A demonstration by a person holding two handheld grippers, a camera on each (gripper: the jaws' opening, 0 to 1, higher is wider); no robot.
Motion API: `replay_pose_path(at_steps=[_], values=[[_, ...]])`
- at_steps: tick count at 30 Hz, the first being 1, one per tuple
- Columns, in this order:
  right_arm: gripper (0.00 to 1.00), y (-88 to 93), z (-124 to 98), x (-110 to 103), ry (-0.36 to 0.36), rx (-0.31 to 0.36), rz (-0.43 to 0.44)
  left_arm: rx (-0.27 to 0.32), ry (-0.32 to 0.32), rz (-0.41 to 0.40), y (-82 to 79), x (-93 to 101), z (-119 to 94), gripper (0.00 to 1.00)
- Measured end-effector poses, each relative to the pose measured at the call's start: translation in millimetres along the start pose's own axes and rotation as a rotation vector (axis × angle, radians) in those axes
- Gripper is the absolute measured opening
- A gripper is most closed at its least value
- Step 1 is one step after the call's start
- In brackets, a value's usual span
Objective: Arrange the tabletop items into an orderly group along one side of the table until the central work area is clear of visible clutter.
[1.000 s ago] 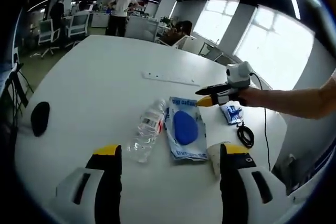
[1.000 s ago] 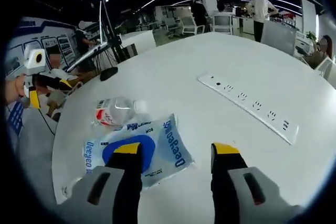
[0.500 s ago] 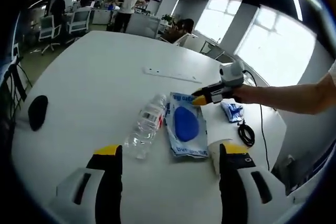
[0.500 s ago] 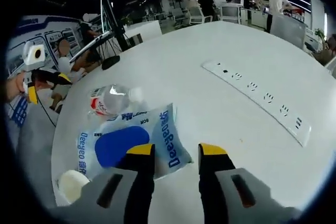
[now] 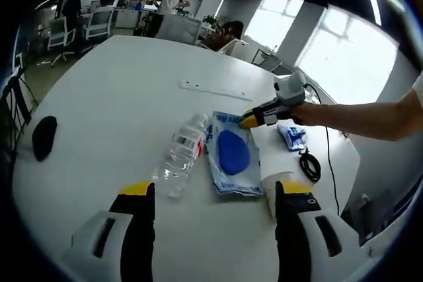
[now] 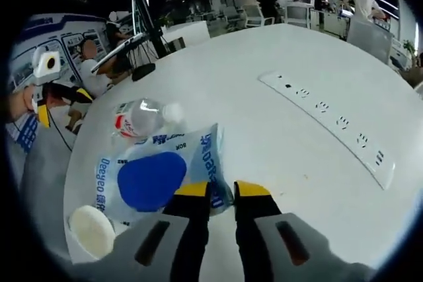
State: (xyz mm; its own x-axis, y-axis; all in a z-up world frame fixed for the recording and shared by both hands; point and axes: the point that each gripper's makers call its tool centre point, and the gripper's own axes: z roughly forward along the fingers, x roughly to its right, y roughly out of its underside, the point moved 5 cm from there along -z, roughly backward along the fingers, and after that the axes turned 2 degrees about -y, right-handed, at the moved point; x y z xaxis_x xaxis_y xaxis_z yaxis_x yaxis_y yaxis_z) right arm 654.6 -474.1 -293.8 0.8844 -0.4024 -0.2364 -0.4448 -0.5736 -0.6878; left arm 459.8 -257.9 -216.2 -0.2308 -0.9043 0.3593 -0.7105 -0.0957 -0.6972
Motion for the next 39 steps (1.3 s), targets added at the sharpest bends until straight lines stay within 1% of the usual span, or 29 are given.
replay_pose_path(at_steps=[5, 15, 28, 39], values=[[0.07, 0.7, 1.2, -1.8, -0.014, -0.006, -0.029, -0.004, -0.001, -0.001, 1.8, -0.2, 0.8, 0.76], [0.01, 1.2, -1.2, -2.1, -0.027, 0.000, -0.040, -0.004, 0.003, -0.007, 3.7, 1.2, 1.4, 0.75], [0.00, 4.1, -7.0, -4.0, -0.032, -0.006, -0.086, -0.011, 0.007, -0.008, 7.3, 3.1, 1.4, 0.75], [0.00, 3.7, -18.2, -2.1, -0.019, -0.004, -0.080, -0.009, 0.019, 0.000, 3.9, 6.5, 2.5, 0.75]])
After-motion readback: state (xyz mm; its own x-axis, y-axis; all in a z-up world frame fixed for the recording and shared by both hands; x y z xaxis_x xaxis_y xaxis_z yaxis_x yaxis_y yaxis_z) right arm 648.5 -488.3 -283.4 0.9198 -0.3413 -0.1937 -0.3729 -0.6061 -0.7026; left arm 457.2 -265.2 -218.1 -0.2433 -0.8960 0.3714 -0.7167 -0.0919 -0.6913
